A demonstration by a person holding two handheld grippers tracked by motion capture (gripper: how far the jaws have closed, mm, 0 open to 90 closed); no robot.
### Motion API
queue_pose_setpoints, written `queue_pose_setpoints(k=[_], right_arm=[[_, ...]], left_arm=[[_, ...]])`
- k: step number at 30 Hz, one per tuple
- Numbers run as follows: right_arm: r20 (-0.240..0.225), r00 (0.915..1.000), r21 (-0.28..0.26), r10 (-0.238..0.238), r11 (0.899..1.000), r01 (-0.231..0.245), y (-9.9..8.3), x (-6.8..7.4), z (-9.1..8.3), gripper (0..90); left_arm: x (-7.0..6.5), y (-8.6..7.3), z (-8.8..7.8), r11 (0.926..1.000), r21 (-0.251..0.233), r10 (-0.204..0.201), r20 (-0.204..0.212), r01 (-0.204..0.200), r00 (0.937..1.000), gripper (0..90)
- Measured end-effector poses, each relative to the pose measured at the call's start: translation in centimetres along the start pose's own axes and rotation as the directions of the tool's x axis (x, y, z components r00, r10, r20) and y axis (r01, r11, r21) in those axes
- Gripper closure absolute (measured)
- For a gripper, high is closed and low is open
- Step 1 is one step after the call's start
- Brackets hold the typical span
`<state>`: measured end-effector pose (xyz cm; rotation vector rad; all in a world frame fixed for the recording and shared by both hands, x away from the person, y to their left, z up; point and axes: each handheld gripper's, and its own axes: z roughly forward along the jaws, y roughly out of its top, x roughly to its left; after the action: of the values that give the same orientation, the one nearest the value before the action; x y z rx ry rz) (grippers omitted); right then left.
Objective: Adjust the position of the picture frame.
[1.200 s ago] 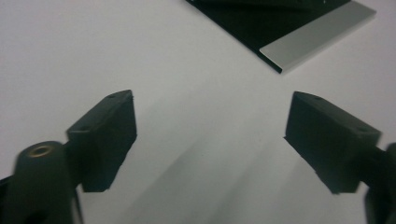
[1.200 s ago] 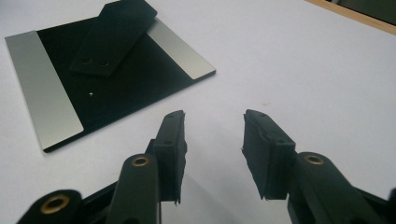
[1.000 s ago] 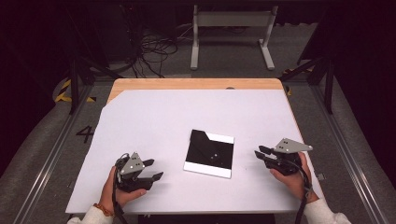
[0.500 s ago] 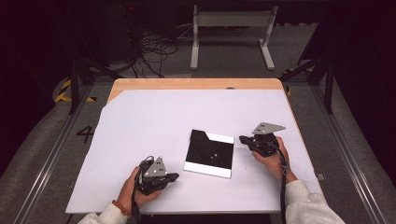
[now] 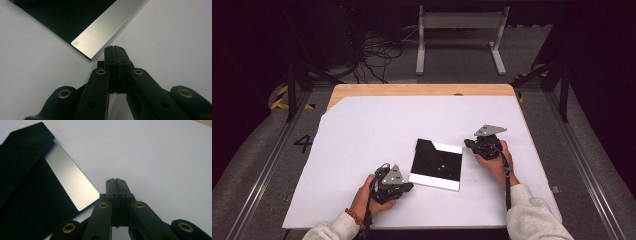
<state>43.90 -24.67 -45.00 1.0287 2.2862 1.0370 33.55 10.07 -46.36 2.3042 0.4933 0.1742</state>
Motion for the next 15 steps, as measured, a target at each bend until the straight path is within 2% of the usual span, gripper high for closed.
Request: queue_pose_setpoints(k=[3, 8, 15], right_arm=[[-0.012, 0.9998, 0.006, 0.016, 1.0, -0.016, -0.08, -0.17, 0.36, 90.0], [-0.02, 0.9998, 0.034, -0.005, 0.999, 0.005, -0.05, 0.2, 0.81, 90.0], [-0.021, 0.9997, 0.031, -0.009, 0.999, 0.01, 0.04, 0.28, 0.8, 90.0]], left_arm=[[0.1, 0.13, 0.12, 1.0, 0.002, -0.005, -0.006, 0.005, 1.0, 89.7], [0.12, 0.25, 0.31, 0.9999, -0.001, -0.011, -0.027, 0.011, 0.9996, 89.5], [0.25, 0.25, 0.37, 0.9999, -0.004, -0.014, -0.035, 0.014, 0.9993, 89.7]])
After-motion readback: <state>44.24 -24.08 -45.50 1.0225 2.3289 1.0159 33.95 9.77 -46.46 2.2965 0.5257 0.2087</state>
